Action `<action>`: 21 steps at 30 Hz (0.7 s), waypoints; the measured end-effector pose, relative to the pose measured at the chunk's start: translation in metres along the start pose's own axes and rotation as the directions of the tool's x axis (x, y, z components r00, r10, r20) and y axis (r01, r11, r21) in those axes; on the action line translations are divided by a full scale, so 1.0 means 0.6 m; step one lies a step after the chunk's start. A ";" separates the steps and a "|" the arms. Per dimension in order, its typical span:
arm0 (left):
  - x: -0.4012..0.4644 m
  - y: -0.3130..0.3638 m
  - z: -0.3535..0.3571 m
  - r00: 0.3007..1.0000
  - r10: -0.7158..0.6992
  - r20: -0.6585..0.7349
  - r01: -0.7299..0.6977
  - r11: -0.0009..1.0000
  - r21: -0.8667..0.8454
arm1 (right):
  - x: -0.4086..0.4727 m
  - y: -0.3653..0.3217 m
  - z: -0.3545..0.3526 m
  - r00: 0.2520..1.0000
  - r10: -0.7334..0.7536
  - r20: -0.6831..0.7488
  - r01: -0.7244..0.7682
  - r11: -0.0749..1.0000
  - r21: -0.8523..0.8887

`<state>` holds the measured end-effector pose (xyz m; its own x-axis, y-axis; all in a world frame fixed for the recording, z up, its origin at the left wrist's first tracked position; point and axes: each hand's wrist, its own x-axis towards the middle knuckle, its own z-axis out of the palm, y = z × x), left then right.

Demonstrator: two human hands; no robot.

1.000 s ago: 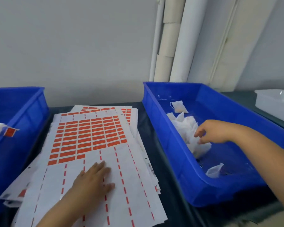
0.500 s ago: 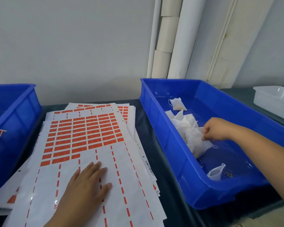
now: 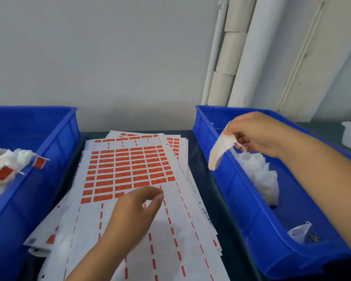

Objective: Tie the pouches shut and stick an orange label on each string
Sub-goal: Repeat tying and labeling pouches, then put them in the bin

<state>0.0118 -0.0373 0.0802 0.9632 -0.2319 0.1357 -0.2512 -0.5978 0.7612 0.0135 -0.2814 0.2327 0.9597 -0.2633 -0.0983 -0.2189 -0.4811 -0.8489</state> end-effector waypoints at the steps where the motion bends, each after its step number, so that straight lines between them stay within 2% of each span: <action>1: 0.005 0.014 -0.010 1.000 0.004 -0.022 -0.007 0.995 -0.100 | 0.003 -0.010 0.031 1.000 -0.013 0.026 0.013 1.000 0.017; 3: 0.014 0.036 -0.026 0.998 0.010 -0.058 -0.025 0.963 -0.267 | 0.009 -0.024 0.101 0.997 -0.016 0.070 0.013 0.999 0.047; 5: 0.022 0.044 -0.034 0.995 0.003 -0.099 -0.036 0.944 -0.327 | 0.015 -0.028 0.174 0.994 0.024 0.104 -0.036 0.993 0.113; 9: 0.040 0.008 -0.025 0.967 -0.086 -0.242 0.018 0.964 -0.267 | 0.029 -0.011 0.283 0.989 0.115 0.095 -0.130 0.978 0.165; 12: 0.050 -0.032 -0.019 0.929 -0.187 -0.318 0.101 0.958 -0.267 | 0.037 0.017 0.325 0.982 0.164 0.097 -0.185 0.936 0.299; 17: 0.056 -0.076 -0.006 0.956 -0.150 -0.251 0.097 0.972 -0.213 | 0.037 0.066 0.357 0.996 0.093 0.003 -0.087 0.912 0.401; 21: 0.056 -0.093 -0.004 0.970 -0.102 -0.222 0.075 0.989 -0.126 | 0.044 0.097 0.364 0.990 0.030 -0.137 0.018 0.941 0.339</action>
<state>0.0584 -0.0098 0.0435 0.9809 0.0060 0.1945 -0.1640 -0.5124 0.8429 0.0644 -0.1336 0.0671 0.9195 -0.3897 -0.0518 -0.1288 -0.1741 -0.9763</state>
